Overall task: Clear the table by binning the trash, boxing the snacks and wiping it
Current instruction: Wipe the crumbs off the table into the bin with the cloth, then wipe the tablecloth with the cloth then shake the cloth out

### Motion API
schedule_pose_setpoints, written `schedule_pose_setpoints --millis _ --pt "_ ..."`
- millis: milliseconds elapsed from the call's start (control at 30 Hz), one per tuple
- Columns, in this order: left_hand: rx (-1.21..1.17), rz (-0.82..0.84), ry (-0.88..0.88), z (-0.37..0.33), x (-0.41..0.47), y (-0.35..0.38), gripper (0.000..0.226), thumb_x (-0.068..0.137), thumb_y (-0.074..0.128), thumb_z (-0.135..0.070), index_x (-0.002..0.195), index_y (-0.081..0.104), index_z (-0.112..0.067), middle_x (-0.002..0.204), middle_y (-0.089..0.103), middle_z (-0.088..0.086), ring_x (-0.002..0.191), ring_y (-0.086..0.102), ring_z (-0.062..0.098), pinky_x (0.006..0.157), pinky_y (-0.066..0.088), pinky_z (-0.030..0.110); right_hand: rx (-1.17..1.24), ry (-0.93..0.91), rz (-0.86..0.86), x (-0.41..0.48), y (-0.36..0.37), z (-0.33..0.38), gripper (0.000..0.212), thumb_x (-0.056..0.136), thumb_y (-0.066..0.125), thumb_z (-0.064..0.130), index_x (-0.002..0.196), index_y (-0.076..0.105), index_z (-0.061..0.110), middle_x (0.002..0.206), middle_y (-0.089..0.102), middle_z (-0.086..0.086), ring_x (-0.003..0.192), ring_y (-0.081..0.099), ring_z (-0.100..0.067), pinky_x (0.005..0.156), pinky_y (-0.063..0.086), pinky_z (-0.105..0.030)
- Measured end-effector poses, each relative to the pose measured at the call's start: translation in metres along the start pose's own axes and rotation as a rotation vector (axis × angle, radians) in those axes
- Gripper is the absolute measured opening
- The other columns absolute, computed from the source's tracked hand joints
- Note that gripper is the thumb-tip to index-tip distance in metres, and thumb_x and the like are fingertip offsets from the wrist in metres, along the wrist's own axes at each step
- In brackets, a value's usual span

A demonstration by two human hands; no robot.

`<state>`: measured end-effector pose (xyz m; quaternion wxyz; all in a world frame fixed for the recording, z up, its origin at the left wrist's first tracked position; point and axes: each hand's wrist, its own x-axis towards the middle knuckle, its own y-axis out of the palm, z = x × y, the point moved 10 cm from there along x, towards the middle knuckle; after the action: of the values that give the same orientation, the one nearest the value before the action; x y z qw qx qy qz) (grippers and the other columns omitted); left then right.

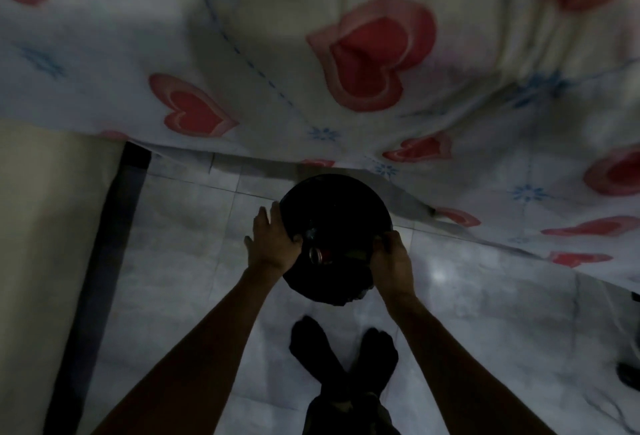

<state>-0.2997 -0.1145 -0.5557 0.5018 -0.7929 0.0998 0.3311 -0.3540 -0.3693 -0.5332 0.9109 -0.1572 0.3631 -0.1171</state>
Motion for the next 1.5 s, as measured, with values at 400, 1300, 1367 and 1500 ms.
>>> schedule_pose_setpoints --millis 400,1300,1367,1500 --pt "0.342 -0.143 0.208 -0.093 -0.128 -0.138 0.075 0.091 0.041 -0.07 0.15 0.039 -0.024 0.153 0.044 0.006 0.142 0.039 0.026 0.117 0.017 0.059 -0.167 -0.219 -0.063 -0.116 -0.053 0.147 0.02 0.105 0.039 0.029 0.115 0.054 0.019 0.101 0.068 -0.004 0.089 0.066 -0.023 0.077 0.056 -0.04" --pt "0.276 -0.505 0.318 -0.162 -0.226 -0.427 0.07 0.091 0.047 -0.067 0.144 0.043 -0.021 0.152 0.042 0.007 0.137 0.042 0.028 0.108 0.037 0.053 0.152 -0.748 -0.216 -0.326 -0.211 0.477 0.015 0.106 0.044 0.029 0.098 0.053 0.021 0.08 0.061 -0.001 0.069 0.058 -0.012 0.058 0.047 -0.031" --pt "0.27 -0.519 0.354 -0.16 -0.207 -0.433 0.064 0.09 0.049 -0.064 0.136 0.049 -0.02 0.144 0.05 0.007 0.13 0.049 0.029 0.103 0.042 0.05 0.142 -0.697 -0.242 -0.315 -0.208 0.484 0.012 0.105 0.044 0.033 0.098 0.053 0.029 0.082 0.062 0.004 0.073 0.06 -0.01 0.064 0.05 -0.034" --pt "0.306 -0.548 0.526 -0.162 -0.164 -0.436 0.048 0.092 0.043 -0.06 0.112 0.056 -0.018 0.112 0.06 0.004 0.104 0.06 0.028 0.084 0.051 0.043 -0.019 -0.749 -0.351 -0.304 -0.191 0.502 0.01 0.105 0.042 0.032 0.102 0.05 0.029 0.082 0.061 0.01 0.072 0.061 -0.006 0.062 0.052 -0.035"
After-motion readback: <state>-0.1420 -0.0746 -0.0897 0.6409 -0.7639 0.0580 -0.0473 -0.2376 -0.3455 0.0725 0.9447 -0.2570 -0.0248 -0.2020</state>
